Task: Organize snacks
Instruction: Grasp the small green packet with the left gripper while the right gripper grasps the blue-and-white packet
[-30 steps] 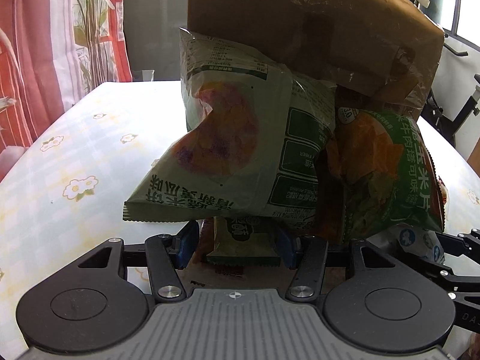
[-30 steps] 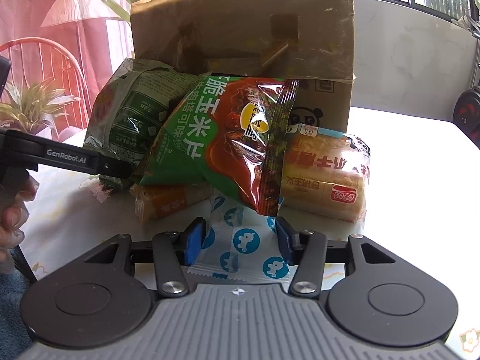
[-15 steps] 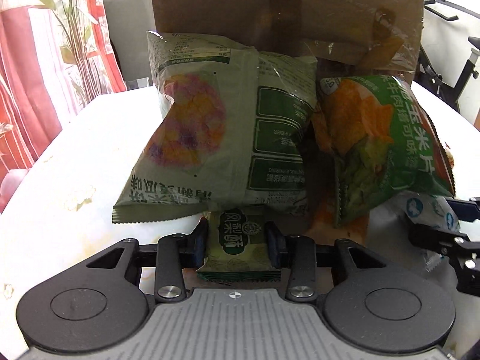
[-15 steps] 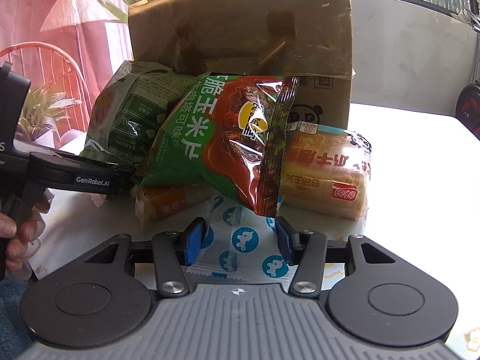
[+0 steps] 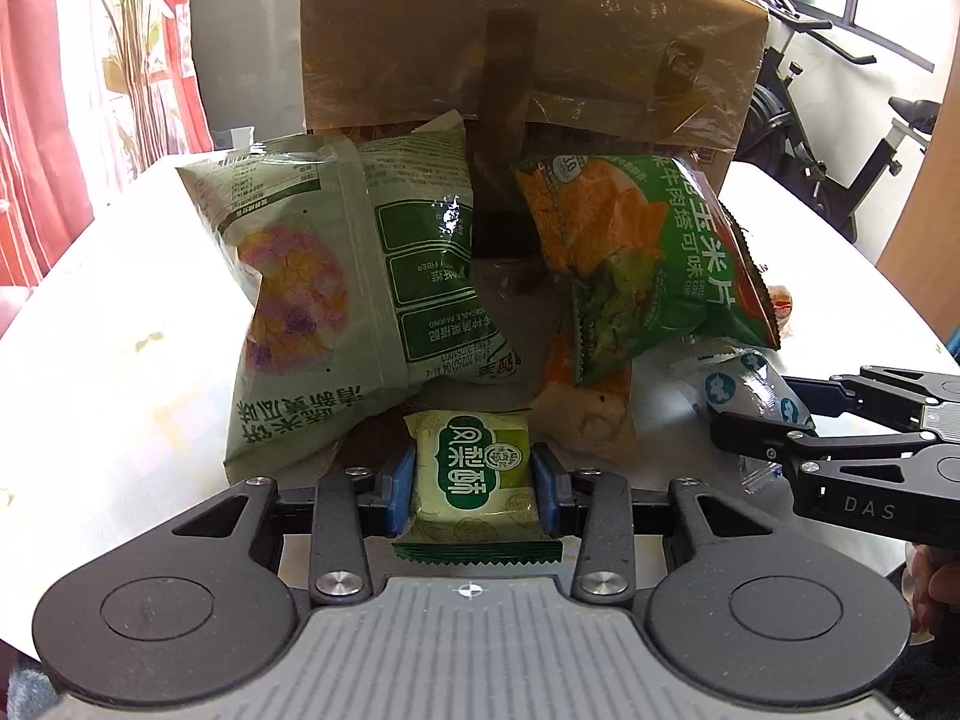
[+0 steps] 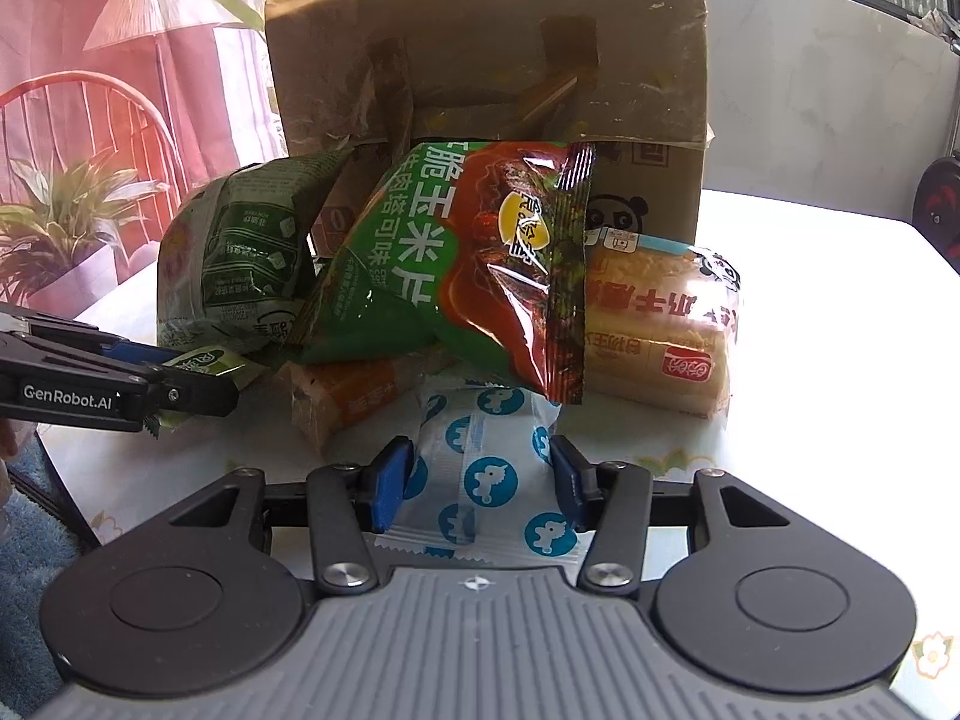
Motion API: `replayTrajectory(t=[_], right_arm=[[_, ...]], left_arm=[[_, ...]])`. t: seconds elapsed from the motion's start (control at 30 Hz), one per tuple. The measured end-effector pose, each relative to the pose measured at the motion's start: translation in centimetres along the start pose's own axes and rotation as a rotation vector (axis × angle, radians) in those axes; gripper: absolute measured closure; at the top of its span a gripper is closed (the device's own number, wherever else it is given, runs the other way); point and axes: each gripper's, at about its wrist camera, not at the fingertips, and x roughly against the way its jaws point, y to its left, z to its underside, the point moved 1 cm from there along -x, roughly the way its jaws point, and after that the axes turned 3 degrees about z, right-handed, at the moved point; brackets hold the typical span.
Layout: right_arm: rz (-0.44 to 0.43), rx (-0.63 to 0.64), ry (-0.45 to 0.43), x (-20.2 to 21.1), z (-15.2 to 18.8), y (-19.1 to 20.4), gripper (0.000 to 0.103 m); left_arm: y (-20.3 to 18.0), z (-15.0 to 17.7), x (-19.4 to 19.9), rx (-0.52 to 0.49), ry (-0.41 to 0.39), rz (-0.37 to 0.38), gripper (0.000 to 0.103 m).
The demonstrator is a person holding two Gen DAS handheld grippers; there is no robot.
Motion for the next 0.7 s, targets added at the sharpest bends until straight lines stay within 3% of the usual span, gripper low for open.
replayTrajectory(t=[0.3,0.7], right_arm=[[0.073,-0.053,0.042,1.7,0.3,-1.5,0.052],[0.152,-0.174,-0.002,5.0,0.7,-4.6,0.053]], left_arm=[[-0.1,0.0,1.3,-0.026,-0.056,0.035,0.061],[-0.9,-1.2,1.9,-0.050,-0.134,0.010,0.061]])
